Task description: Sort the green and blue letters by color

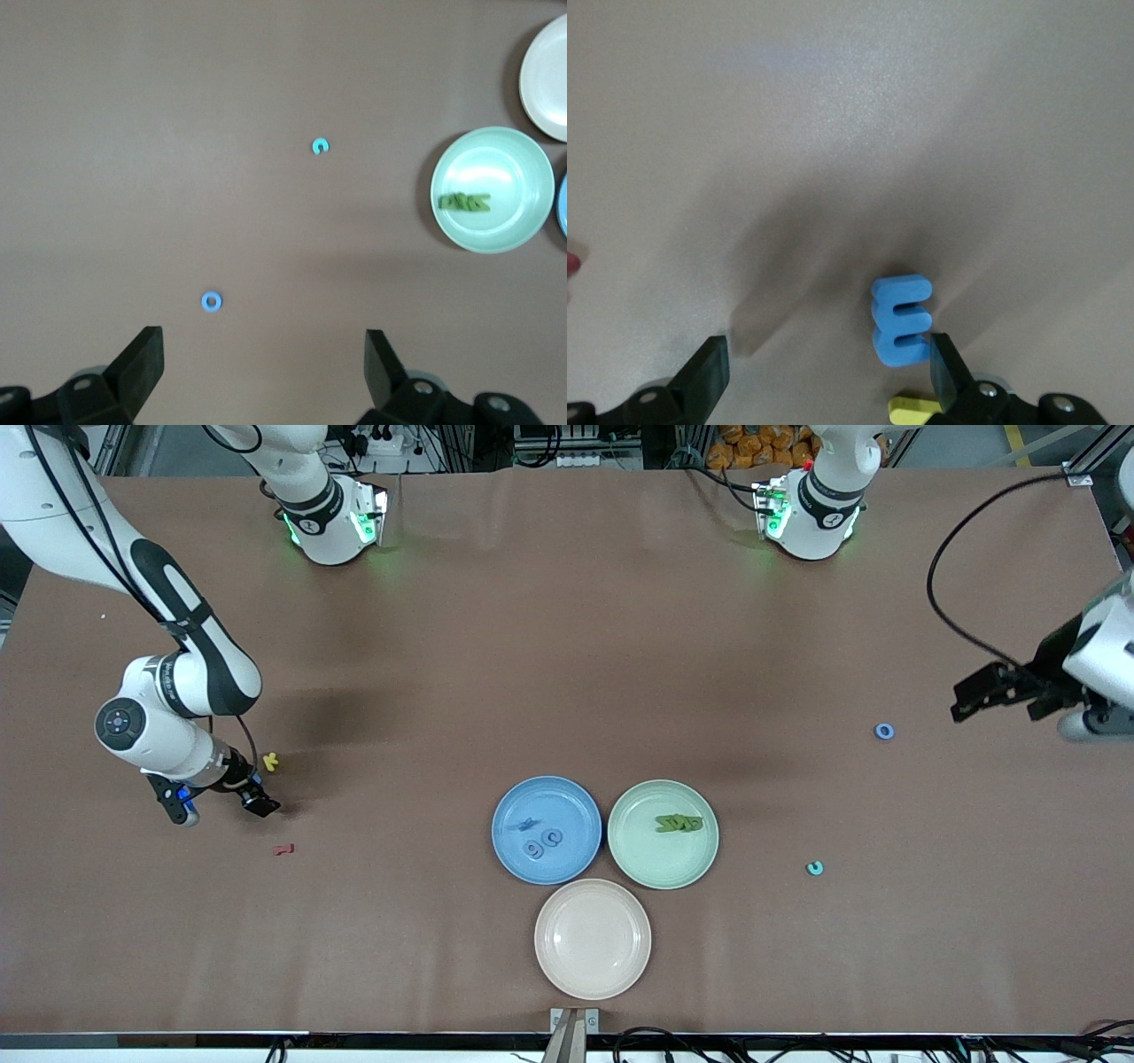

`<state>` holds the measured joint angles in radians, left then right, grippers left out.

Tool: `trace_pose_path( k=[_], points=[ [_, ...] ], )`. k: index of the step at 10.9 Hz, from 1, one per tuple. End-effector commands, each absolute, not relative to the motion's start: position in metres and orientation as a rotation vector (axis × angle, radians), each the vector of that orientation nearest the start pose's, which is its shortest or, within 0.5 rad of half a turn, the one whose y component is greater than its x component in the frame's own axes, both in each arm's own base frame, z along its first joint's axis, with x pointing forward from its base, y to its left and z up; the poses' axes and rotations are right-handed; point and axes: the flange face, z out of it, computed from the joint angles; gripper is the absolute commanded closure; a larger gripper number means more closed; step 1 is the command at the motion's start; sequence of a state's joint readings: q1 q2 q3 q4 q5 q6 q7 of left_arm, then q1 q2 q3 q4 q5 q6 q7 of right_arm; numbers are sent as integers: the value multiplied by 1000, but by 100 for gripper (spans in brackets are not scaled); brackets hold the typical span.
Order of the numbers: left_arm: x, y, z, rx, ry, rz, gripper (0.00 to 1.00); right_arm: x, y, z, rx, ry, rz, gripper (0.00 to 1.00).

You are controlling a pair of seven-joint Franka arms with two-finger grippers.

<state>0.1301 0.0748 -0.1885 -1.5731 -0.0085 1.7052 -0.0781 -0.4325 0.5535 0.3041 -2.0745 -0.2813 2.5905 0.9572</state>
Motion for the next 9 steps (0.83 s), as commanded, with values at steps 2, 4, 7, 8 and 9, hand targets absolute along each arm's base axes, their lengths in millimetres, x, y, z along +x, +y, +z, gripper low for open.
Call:
trace_pose_path(
  k=[2, 4, 7, 8, 9],
  points=[
    [545, -42, 647, -3178, 23, 64, 0, 563, -85, 179, -2831, 1333, 0, 0],
    [528, -43, 673, -3170, 29, 94, 0, 561, -95, 179, -2840, 1311, 0, 0],
    [528, -37, 673, -3159, 16, 68, 0, 561, -94, 179, -2843, 1304, 2, 55],
    [533, -37, 666, -3159, 14, 56, 0, 561, -94, 179, -2852, 1285, 2, 83],
    [537, -36, 660, -3161, 14, 58, 0, 560, -96, 178, -2863, 1261, 4, 96]
  ],
)
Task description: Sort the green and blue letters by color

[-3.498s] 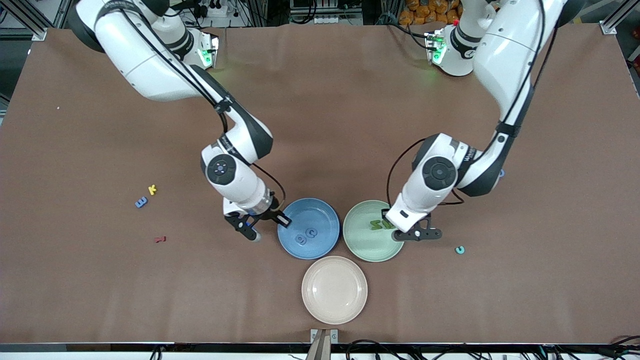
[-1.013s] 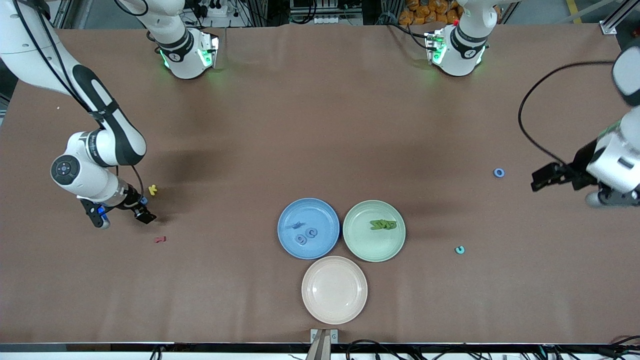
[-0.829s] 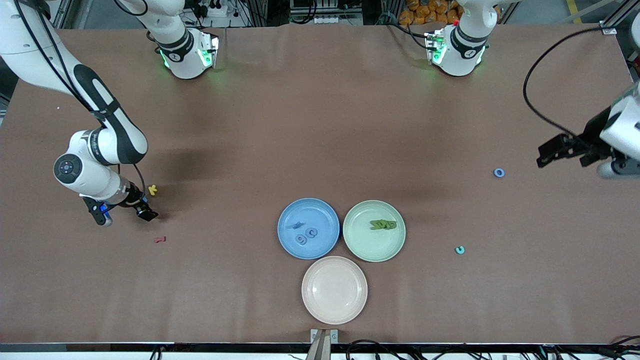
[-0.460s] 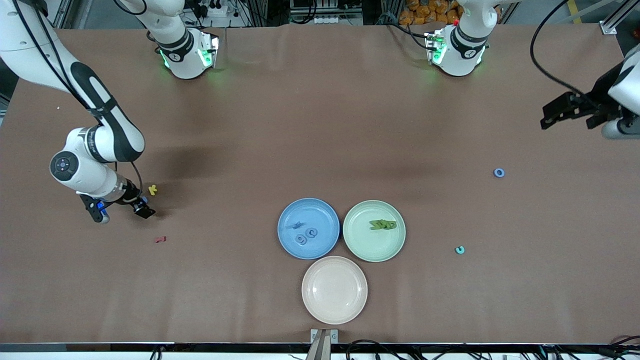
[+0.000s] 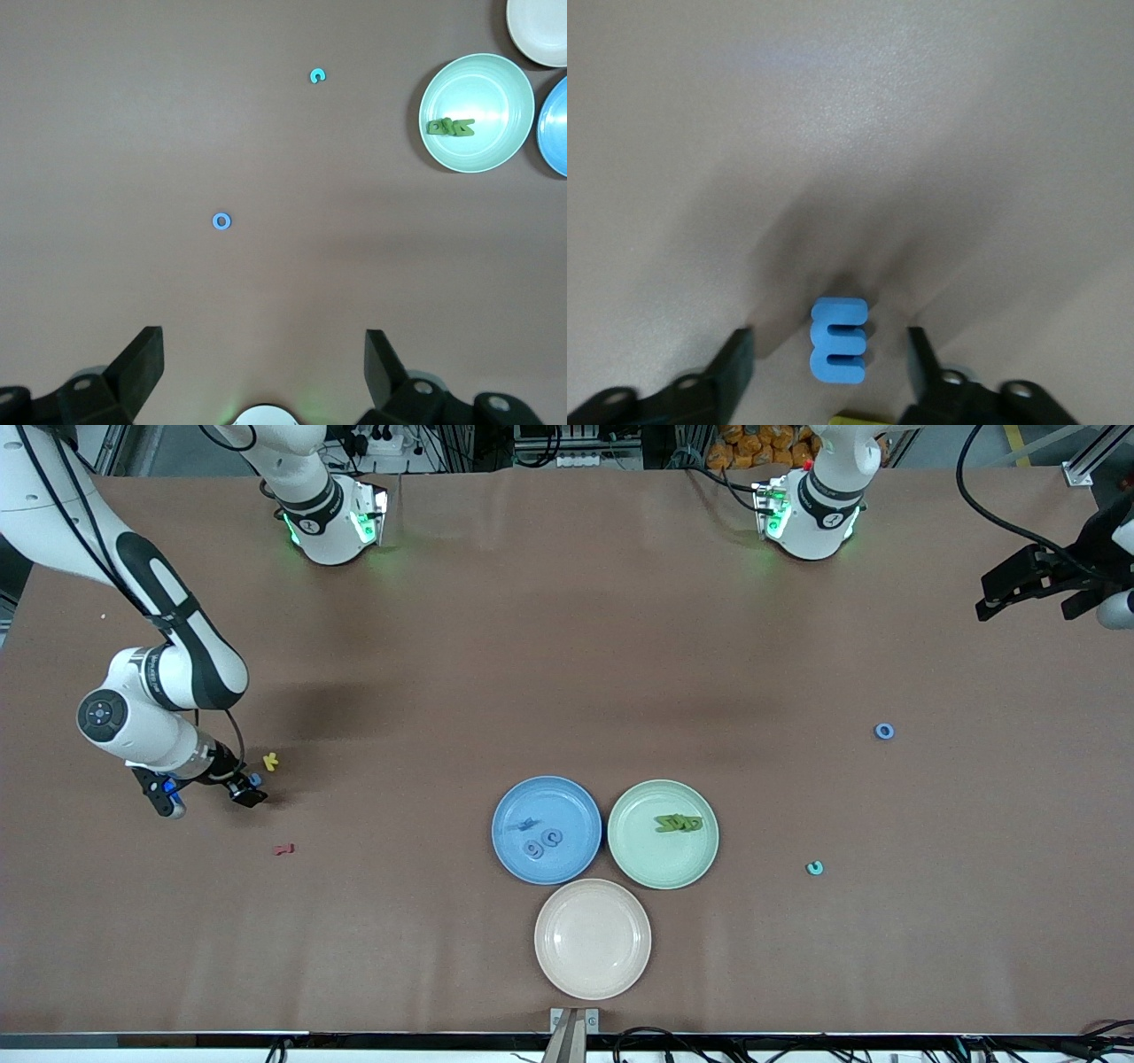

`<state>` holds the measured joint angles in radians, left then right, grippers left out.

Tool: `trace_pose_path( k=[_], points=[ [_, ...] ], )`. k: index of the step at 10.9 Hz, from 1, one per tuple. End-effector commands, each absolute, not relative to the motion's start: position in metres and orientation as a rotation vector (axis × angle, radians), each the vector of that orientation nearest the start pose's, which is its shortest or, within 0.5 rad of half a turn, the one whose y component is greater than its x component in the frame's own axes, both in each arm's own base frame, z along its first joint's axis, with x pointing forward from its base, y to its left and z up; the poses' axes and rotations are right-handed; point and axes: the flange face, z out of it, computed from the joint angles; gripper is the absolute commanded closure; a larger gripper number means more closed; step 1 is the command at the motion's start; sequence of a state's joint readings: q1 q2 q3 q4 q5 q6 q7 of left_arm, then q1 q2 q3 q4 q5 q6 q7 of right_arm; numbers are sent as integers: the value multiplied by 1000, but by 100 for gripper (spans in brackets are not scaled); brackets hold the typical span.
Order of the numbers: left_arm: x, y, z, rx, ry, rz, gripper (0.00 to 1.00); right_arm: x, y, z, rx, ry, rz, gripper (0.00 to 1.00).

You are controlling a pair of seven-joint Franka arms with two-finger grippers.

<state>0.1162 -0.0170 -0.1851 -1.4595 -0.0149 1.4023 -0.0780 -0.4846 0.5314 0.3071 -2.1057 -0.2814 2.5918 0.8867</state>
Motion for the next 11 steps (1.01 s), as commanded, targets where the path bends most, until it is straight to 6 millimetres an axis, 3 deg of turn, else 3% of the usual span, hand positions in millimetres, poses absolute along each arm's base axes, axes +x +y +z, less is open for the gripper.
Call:
trace_pose_path(
  k=[1, 5, 8, 11],
  points=[
    [539, -36, 657, -3161, 14, 60, 0, 559, -98, 177, -2864, 1260, 8, 100],
    [544, -37, 651, -3165, 18, 63, 0, 560, -94, 178, -2880, 1216, 8, 100],
    [548, -39, 647, -3166, 28, 77, 0, 584, -49, 199, -2853, 1175, -31, 100],
    [549, -45, 646, -3167, 43, 78, 0, 621, 33, 236, -2806, 1295, 9, 100]
  ],
)
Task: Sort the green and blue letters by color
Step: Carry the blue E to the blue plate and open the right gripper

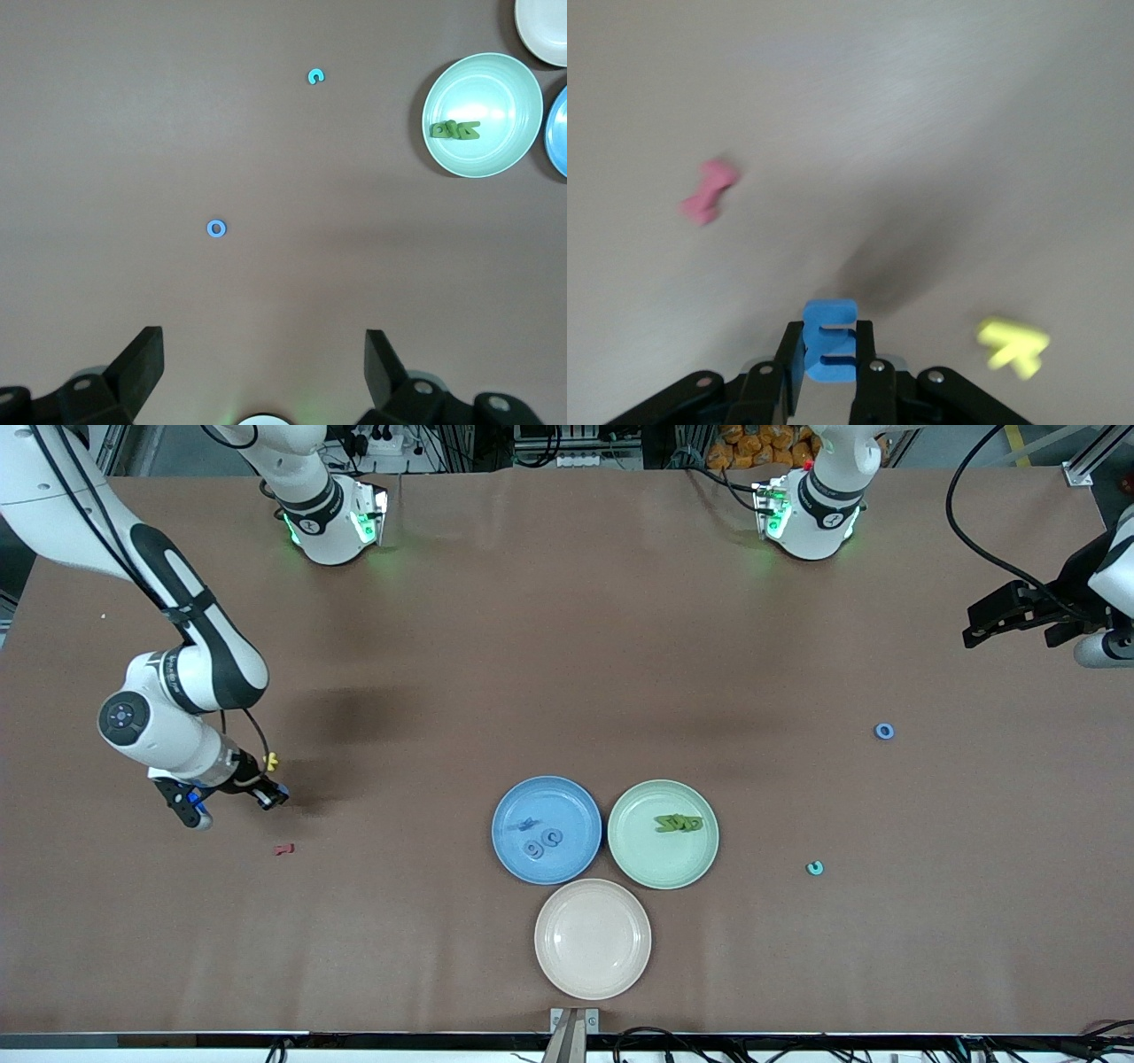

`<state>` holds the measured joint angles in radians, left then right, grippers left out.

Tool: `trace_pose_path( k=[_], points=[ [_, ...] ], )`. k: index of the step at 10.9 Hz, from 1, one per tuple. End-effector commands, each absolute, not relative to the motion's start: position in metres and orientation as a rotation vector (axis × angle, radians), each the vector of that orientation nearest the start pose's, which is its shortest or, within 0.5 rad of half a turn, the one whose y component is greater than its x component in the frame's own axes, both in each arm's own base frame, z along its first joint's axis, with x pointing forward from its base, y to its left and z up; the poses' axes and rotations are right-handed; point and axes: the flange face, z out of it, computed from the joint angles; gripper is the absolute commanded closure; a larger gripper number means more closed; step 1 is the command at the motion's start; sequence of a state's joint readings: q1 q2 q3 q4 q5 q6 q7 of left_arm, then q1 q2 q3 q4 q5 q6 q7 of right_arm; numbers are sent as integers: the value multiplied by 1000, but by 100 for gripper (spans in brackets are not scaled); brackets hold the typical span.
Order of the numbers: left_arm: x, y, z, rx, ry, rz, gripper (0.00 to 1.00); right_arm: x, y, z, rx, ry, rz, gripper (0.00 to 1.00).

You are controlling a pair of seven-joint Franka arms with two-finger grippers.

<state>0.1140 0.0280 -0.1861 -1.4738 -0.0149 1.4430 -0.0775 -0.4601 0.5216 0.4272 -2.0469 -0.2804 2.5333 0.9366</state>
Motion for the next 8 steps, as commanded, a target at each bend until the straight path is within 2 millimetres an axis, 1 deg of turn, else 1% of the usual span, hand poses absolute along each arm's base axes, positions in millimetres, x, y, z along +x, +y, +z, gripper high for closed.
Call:
trace_pose_path(
  k=[1, 4, 5, 6, 8],
  points=[
    [549, -45, 646, -3167, 43, 78, 0, 631, 69, 245, -2745, 1334, 22, 100],
    [548, -47, 647, -3167, 48, 75, 0, 655, 156, 253, -2572, 1451, 75, 100],
    [548, -50, 647, -3166, 57, 73, 0, 662, 186, 252, -2521, 1504, 85, 100],
    [547, -48, 648, -3166, 53, 71, 0, 663, 219, 250, -2487, 1536, 95, 100],
    [548, -47, 648, -3166, 48, 71, 0, 667, 268, 253, -2380, 1643, 117, 100]
  ],
)
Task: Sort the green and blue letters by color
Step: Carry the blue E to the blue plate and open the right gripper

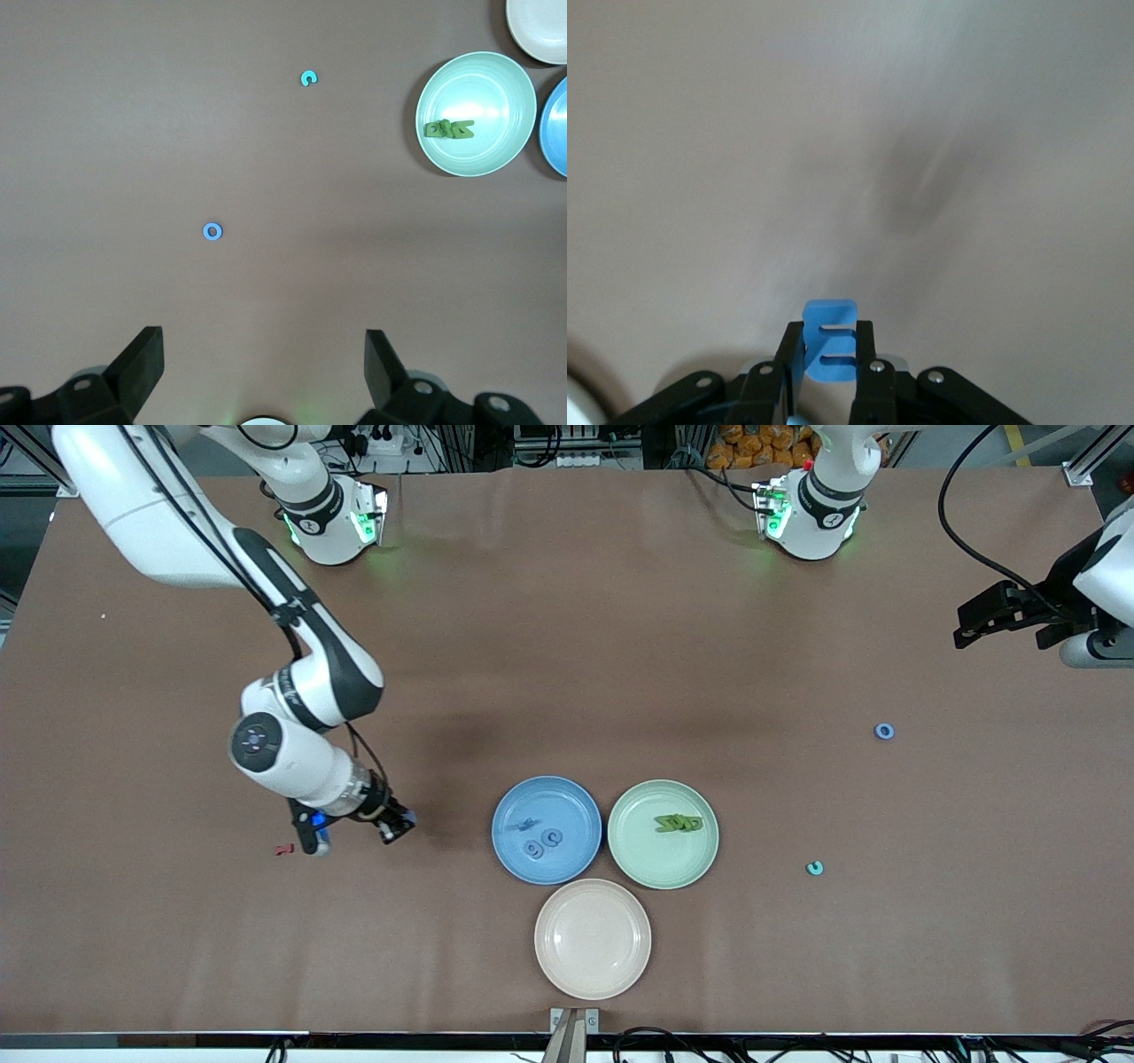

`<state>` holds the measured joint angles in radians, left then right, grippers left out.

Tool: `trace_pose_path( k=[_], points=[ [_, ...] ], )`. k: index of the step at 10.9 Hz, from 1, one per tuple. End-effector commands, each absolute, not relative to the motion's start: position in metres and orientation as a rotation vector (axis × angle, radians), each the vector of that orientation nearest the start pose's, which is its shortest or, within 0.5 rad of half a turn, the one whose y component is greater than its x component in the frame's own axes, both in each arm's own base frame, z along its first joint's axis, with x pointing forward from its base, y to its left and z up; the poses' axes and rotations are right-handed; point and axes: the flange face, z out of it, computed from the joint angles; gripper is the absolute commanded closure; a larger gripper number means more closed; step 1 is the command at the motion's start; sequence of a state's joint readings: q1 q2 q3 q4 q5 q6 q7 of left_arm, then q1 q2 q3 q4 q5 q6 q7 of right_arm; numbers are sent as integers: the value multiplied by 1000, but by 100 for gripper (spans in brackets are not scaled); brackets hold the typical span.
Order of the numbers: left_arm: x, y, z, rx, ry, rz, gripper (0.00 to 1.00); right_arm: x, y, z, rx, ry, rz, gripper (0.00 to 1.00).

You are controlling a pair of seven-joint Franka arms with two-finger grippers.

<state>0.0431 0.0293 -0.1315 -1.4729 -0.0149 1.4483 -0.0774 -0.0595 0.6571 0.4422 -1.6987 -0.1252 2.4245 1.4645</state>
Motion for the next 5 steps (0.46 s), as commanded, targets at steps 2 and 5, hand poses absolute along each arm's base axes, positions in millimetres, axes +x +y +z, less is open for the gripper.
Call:
trace_pose_path(
  k=[2, 5],
  points=[
    [548, -46, 649, -3166, 45, 68, 0, 668, 330, 254, -2237, 1764, 151, 100],
    [550, -45, 647, -3168, 43, 71, 0, 660, 371, 237, -2141, 1910, 125, 100]
  ],
)
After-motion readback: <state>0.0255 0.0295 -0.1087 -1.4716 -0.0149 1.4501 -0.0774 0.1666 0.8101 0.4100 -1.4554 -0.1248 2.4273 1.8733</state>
